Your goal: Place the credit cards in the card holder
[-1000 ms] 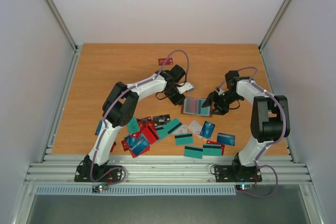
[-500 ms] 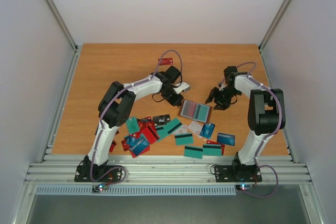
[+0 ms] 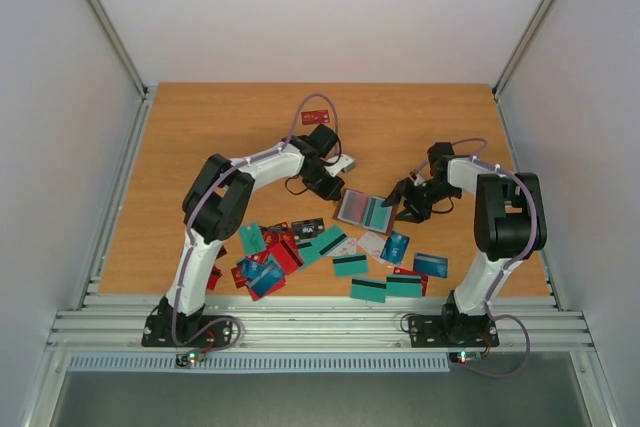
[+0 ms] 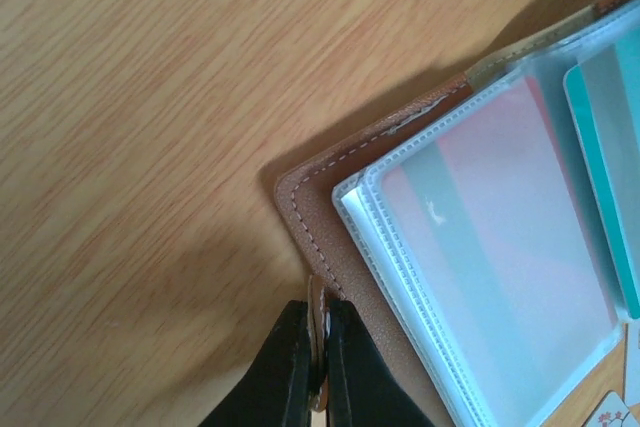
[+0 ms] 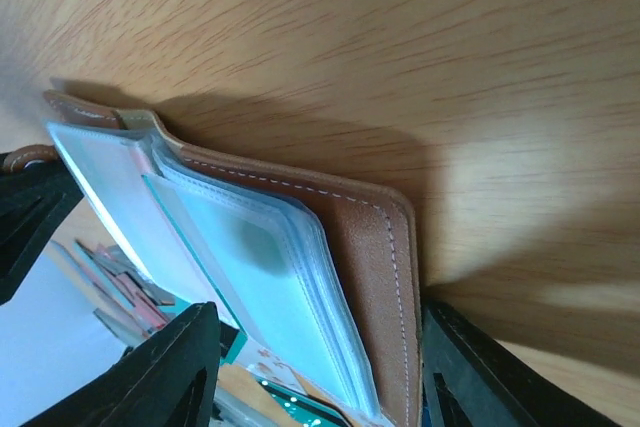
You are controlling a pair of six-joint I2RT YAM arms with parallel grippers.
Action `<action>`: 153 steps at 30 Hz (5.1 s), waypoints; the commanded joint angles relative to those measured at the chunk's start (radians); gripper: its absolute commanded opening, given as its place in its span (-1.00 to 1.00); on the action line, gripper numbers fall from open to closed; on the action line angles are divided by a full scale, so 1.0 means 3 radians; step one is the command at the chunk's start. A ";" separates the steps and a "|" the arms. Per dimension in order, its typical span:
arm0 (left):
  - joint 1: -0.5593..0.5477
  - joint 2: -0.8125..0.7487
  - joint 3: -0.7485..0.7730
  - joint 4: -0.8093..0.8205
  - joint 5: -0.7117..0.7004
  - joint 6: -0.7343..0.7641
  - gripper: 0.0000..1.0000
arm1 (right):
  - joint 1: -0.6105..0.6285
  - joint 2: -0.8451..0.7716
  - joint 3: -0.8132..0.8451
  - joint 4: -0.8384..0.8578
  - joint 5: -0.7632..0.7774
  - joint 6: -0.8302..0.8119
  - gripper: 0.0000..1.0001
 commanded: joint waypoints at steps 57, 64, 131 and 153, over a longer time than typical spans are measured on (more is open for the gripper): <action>0.0047 -0.0231 -0.0348 0.0167 0.0503 -0.0842 -0.98 | 0.0677 0.0516 0.0683 0.0549 -0.0672 0.0727 0.13; 0.0189 -0.0374 -0.0756 0.0643 0.0813 -0.1168 -0.92 | 0.0677 0.0643 0.0597 0.0613 -0.0694 0.0729 0.13; 0.0272 -0.1247 -0.2253 0.2410 0.0659 -0.2150 -0.68 | 0.1139 -0.0037 0.0091 0.0727 0.0115 0.1169 0.20; 0.0374 -0.1107 -0.1782 0.1831 0.0875 -0.1550 -0.29 | 0.1286 0.0256 0.0581 0.0864 -0.0333 0.1257 0.20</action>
